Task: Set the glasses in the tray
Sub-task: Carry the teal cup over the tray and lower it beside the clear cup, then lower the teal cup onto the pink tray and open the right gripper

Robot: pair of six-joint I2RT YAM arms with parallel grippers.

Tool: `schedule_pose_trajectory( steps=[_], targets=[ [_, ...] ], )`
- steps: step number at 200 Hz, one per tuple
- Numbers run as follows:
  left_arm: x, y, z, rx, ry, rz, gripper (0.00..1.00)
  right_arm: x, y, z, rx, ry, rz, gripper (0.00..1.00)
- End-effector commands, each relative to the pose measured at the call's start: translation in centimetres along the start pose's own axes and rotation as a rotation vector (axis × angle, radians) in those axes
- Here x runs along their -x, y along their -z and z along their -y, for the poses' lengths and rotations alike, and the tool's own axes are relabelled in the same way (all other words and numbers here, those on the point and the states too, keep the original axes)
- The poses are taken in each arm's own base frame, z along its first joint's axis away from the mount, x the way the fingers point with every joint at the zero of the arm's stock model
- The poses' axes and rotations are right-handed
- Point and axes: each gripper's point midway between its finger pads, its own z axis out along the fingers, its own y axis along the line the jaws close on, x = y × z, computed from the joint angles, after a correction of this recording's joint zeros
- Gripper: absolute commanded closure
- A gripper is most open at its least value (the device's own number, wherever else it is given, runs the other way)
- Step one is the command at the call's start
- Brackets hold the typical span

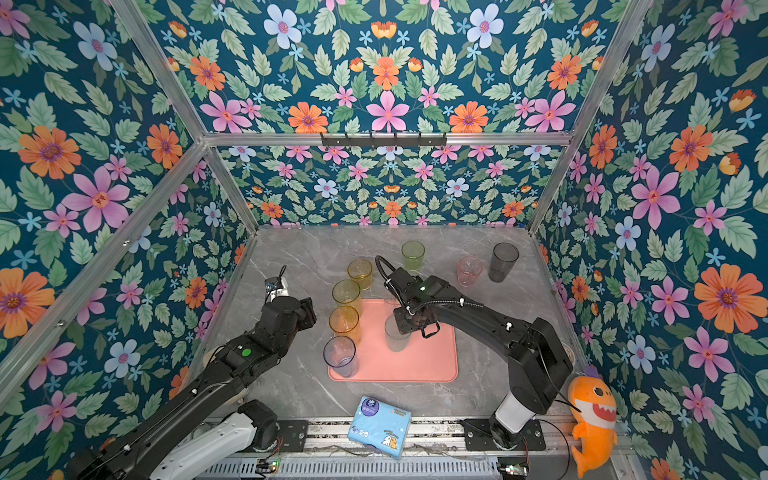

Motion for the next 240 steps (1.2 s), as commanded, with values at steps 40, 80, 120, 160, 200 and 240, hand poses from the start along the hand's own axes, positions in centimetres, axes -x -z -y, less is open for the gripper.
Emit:
schedule_pose_trajectory(
  steps=[40,80,120,160,200,240],
  targets=[
    [0.26,0.20,0.08,-0.009,0.014,0.007,0.36,0.67,-0.21,-0.21,-0.007,-0.006,0.031,1.00],
    [0.29,0.20,0.08,-0.008,0.014,0.007,0.36,0.73,-0.45,-0.37,-0.009,0.000,0.028,1.00],
    [0.30,0.16,0.13,-0.008,0.011,0.006,0.35,0.83,-0.74,-0.35,-0.018,0.003,0.023,1.00],
    [0.20,0.10,0.11,-0.007,0.008,0.004,0.35,1.07,-0.82,-0.68,-0.006,-0.007,0.036,1.00],
    [0.34,0.11,0.25,-0.011,0.009,0.006,0.35,1.18,-0.89,-0.78,-0.004,-0.006,0.038,1.00],
    [0.23,0.05,0.23,-0.010,0.006,0.004,0.35,1.11,-0.76,-0.81,-0.009,-0.005,0.035,0.97]
  ],
)
